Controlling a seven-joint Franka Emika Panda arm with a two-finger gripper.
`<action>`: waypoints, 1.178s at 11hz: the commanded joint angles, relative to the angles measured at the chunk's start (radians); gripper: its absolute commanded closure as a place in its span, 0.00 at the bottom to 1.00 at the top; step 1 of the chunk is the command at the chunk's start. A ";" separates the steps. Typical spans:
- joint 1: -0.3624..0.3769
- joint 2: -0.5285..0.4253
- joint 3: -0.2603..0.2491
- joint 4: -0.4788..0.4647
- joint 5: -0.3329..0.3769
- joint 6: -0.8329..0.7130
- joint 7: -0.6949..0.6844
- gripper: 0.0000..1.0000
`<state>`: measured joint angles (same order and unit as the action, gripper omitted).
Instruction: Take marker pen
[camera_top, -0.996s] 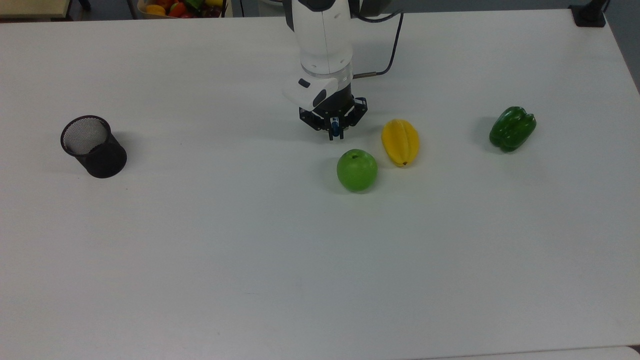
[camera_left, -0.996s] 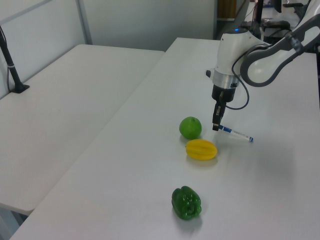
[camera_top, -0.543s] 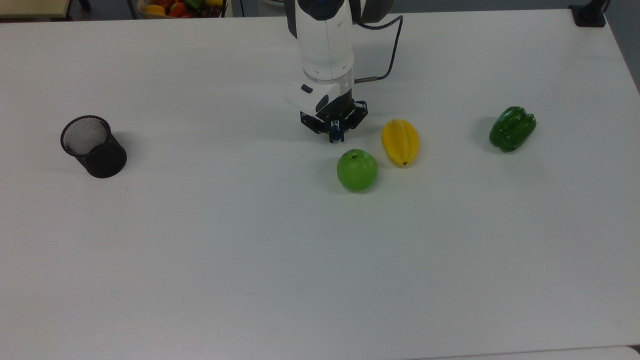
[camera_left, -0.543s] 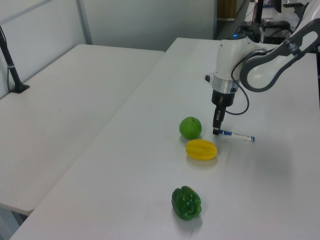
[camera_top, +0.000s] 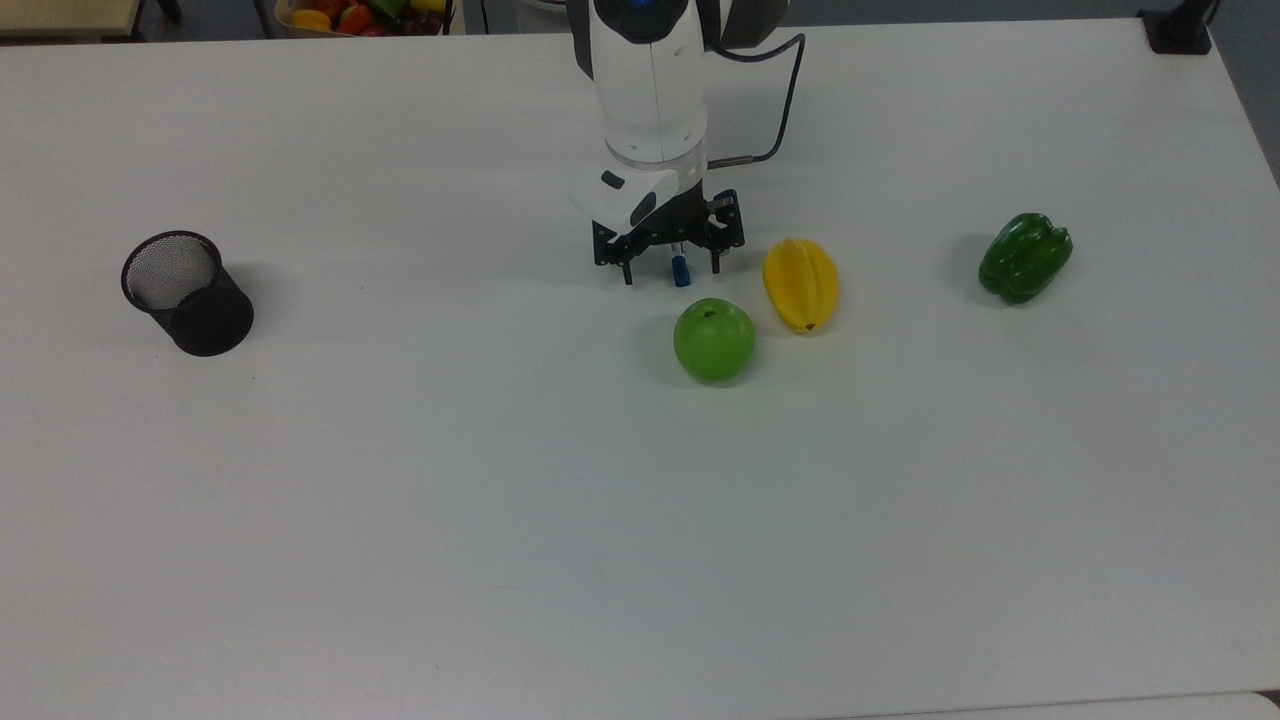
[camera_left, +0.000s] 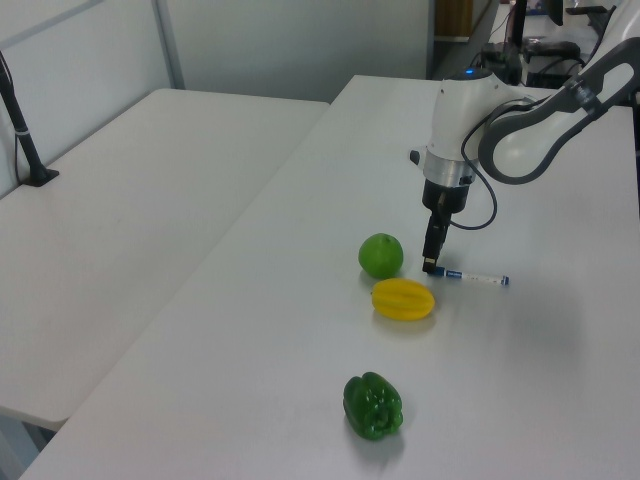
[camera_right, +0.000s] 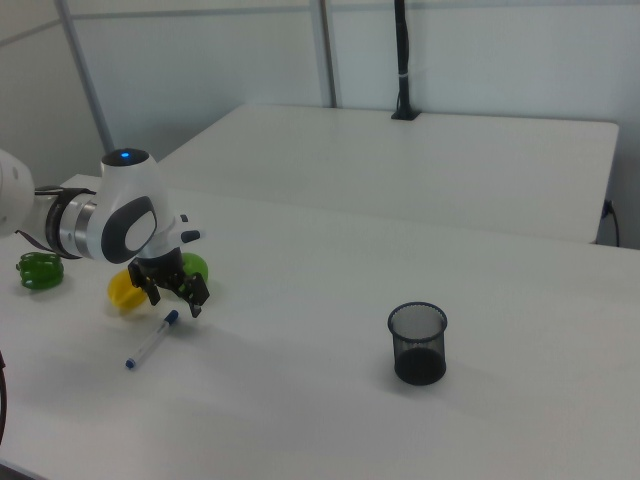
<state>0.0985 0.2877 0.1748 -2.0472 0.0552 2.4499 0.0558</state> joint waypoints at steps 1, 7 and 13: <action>-0.006 -0.063 -0.003 -0.001 -0.018 -0.024 0.030 0.00; -0.112 -0.198 -0.023 0.342 -0.017 -0.645 0.061 0.00; -0.089 -0.353 -0.178 0.486 -0.006 -0.948 0.082 0.00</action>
<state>-0.0377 -0.0056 0.0690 -1.5650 0.0549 1.5569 0.1070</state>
